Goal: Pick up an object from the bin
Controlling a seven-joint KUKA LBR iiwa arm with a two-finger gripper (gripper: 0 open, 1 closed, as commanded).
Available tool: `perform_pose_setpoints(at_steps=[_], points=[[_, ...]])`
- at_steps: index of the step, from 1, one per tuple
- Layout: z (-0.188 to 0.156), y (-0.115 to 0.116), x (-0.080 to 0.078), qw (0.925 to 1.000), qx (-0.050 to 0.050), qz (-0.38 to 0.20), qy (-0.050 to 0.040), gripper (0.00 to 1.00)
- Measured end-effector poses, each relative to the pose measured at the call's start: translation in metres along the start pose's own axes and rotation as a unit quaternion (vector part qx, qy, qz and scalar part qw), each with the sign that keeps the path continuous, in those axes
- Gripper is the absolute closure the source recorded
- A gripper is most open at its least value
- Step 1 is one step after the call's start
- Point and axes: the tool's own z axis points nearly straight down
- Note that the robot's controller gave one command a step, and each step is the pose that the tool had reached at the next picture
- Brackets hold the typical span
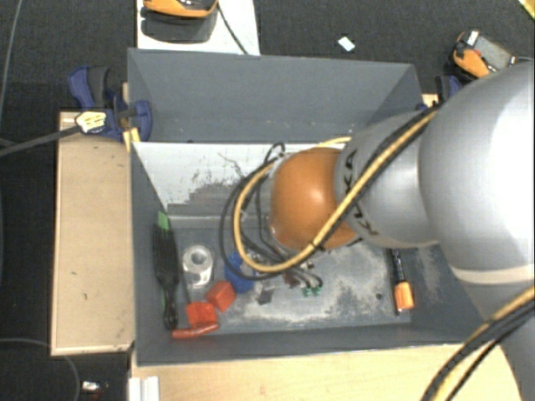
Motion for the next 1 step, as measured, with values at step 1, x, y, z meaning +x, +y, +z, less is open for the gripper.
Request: perform_pose_setpoints(at_steps=[1], points=[[-0.0555, 0.0017, 0.0003, 1.0, 0.0, -0.002, 0.0036, 1.0]])
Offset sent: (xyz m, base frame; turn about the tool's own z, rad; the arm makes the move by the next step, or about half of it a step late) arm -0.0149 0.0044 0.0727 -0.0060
